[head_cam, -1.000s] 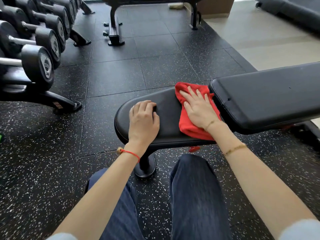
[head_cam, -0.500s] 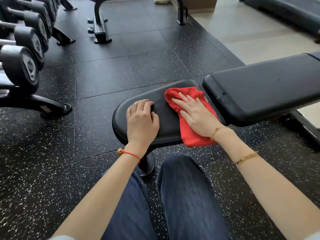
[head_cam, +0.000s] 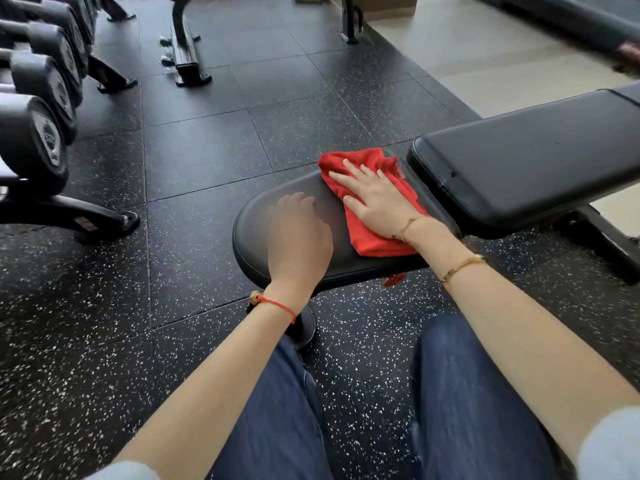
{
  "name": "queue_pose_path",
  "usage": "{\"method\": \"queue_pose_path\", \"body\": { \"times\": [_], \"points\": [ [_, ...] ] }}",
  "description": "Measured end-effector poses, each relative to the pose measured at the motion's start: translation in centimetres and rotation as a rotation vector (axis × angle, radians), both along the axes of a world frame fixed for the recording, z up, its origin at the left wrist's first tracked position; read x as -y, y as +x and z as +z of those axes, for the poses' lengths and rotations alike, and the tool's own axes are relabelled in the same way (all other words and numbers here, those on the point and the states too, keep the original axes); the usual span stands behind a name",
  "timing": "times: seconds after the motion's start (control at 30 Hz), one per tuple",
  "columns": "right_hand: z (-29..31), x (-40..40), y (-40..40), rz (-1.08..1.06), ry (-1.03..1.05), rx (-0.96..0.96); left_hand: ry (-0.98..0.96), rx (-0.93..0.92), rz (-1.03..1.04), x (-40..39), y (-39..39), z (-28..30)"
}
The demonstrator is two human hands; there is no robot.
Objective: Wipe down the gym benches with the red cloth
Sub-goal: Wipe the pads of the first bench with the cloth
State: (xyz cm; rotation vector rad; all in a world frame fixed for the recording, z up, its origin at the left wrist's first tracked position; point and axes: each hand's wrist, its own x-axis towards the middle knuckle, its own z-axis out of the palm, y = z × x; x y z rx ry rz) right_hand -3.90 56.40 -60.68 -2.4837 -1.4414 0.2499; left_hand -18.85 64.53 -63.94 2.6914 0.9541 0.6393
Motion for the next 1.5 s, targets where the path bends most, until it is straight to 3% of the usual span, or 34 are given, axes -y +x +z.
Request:
{"method": "queue_pose_path", "body": {
  "times": [0.23,0.43,0.77,0.97,1.2,1.5],
  "points": [
    [-0.4,4.1,-0.2,0.111,0.072,0.008,-0.014,0.011,0.024,1.2,1.0,0.4],
    [-0.1,2.7,5.5,0.005,0.005,-0.023,-0.038,-0.001,0.064,5.1,5.3,0.6],
    [-0.6,6.8,7.2,0.355,0.057,-0.023,-0.064,0.106,0.281,8.3,8.6,0.4],
    [0.0,1.9,8.9,0.339,0.024,0.005,-0.038,0.14,0.305,8.7,8.9,0.5],
    [-1.4,4.9,9.3,0.516,0.084,-0.037,-0.018,0.09,0.315,8.9,8.9,0.6],
    [-0.3,3.7,10.0,0.402,0.03,-0.133,-0.002,0.098,0.349,9.5,9.3,1.2]
  ]
}}
